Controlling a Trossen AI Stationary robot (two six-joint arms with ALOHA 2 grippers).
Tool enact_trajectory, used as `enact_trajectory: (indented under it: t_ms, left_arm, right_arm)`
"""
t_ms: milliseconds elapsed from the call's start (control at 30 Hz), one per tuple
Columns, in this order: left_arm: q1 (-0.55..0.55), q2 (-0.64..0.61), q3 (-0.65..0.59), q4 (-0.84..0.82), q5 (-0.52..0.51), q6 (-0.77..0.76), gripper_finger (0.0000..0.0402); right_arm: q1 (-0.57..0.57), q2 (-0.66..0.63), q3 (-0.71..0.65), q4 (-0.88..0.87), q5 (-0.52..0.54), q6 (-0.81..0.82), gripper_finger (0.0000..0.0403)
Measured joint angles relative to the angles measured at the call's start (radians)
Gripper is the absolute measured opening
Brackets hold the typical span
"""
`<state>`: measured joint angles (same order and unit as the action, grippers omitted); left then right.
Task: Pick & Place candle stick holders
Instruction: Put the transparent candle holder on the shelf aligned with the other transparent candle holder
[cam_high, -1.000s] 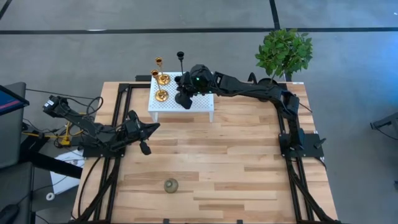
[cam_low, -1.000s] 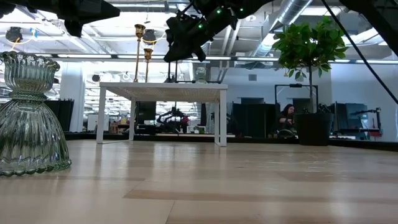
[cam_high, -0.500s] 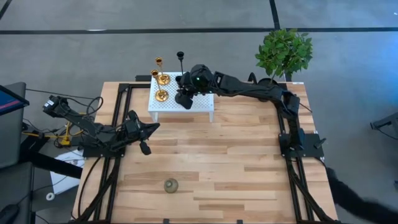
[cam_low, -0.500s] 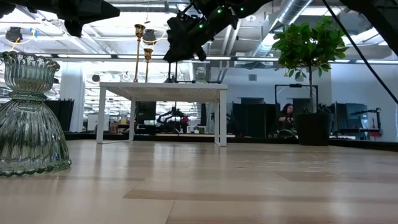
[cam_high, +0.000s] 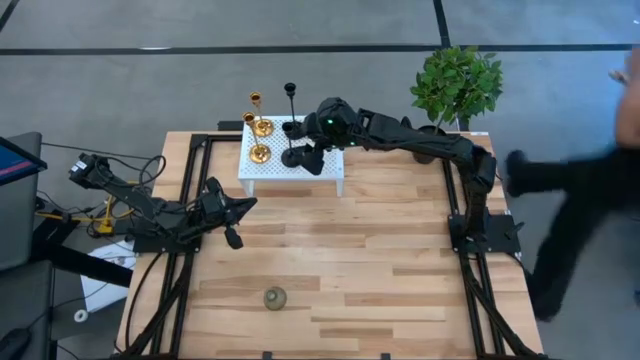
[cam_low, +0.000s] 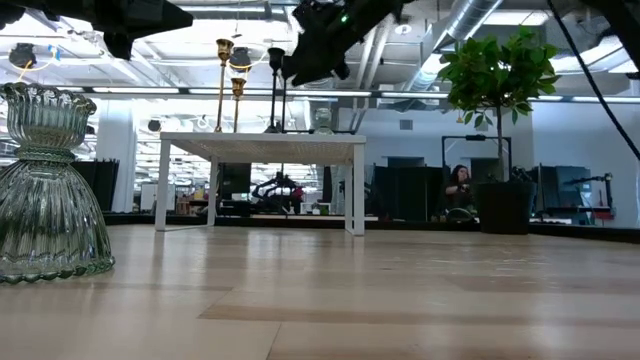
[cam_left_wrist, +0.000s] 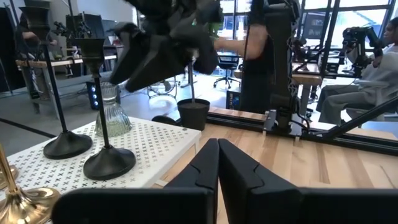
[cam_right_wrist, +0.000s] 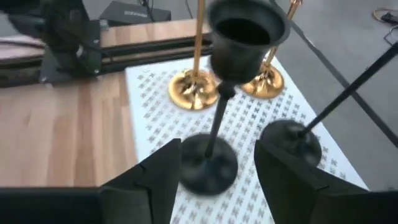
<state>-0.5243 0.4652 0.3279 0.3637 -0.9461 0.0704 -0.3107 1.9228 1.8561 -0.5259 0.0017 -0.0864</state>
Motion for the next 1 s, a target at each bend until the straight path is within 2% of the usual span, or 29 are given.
enact_trajectory:
  t_ms: [133, 267, 700, 1000]
  left_arm:
    - [0.0, 0.0, 0.0, 0.0, 0.0, 0.0, 0.0006]
    - [0.0, 0.0, 0.0, 0.0, 0.0, 0.0, 0.0009]
    - [0.0, 0.0, 0.0, 0.0, 0.006, 0.0, 0.0009]
    - [0.0, 0.0, 0.0, 0.0, 0.083, -0.001, 0.0008]
  right_arm:
    - [0.014, -0.05, 0.001, -0.053, -0.001, 0.0, 0.0192]
    - [0.03, -0.091, 0.001, -0.097, -0.001, 0.005, 0.0168]
    - [0.077, -0.173, 0.001, -0.254, -0.001, 0.008, 0.0011]
    - [0.118, -0.172, 0.001, -0.282, -0.001, 0.014, 0.0002]
